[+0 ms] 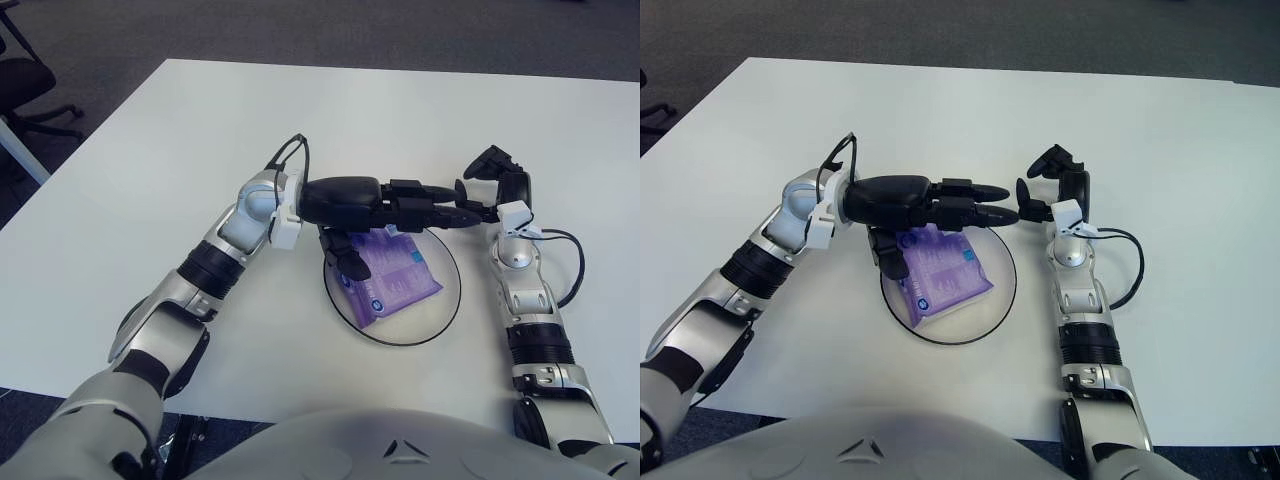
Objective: Put the tissue paper into the plate.
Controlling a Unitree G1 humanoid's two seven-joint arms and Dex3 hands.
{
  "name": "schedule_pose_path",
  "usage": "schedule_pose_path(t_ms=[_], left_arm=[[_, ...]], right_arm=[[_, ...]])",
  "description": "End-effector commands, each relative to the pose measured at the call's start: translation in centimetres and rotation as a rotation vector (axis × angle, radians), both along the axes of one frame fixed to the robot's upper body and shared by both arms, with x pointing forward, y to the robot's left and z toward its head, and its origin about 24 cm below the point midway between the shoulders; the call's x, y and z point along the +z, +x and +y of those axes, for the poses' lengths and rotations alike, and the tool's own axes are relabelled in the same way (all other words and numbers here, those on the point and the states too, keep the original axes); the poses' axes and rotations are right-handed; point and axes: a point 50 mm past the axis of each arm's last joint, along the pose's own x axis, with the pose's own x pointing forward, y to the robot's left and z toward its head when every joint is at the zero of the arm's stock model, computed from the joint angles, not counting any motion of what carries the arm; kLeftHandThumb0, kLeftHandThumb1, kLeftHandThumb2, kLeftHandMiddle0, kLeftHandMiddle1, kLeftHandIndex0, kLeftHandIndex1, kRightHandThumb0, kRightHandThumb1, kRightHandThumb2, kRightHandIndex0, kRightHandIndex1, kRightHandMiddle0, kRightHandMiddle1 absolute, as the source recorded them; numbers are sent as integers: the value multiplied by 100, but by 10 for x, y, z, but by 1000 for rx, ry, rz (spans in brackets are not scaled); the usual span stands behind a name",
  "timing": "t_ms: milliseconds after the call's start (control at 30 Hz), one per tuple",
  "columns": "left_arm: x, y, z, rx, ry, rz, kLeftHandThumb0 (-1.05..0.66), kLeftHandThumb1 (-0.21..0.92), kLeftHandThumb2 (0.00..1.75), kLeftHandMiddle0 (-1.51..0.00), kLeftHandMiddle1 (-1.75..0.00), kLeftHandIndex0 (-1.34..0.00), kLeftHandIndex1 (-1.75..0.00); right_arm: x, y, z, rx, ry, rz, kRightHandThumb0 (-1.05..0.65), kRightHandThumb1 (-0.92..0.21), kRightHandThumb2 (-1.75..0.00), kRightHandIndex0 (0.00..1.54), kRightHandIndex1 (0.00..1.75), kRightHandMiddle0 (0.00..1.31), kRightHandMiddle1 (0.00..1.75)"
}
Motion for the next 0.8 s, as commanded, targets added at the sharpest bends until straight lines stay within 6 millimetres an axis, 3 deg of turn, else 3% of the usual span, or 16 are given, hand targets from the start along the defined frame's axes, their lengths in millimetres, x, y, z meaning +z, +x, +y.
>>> schedule_pose_path(t_ms=[0, 267, 767], left_arm=[[-2, 5, 10, 75, 4, 8, -105, 92, 87, 0, 0, 0, 0], [-4, 23, 38, 233, -23, 73, -105, 92, 74, 0, 0, 0, 0], [11, 33, 58, 261, -165, 86, -105, 92, 87, 0, 0, 0, 0]], right_arm=[[-72, -37, 0, -52, 150, 249, -50, -27, -137, 122, 175, 65, 175], [-74, -36, -2, -20, 197, 255, -49, -30, -134, 123, 175, 63, 175], [-76, -36, -5, -36, 98, 267, -47, -34, -128, 124, 175, 59, 175]])
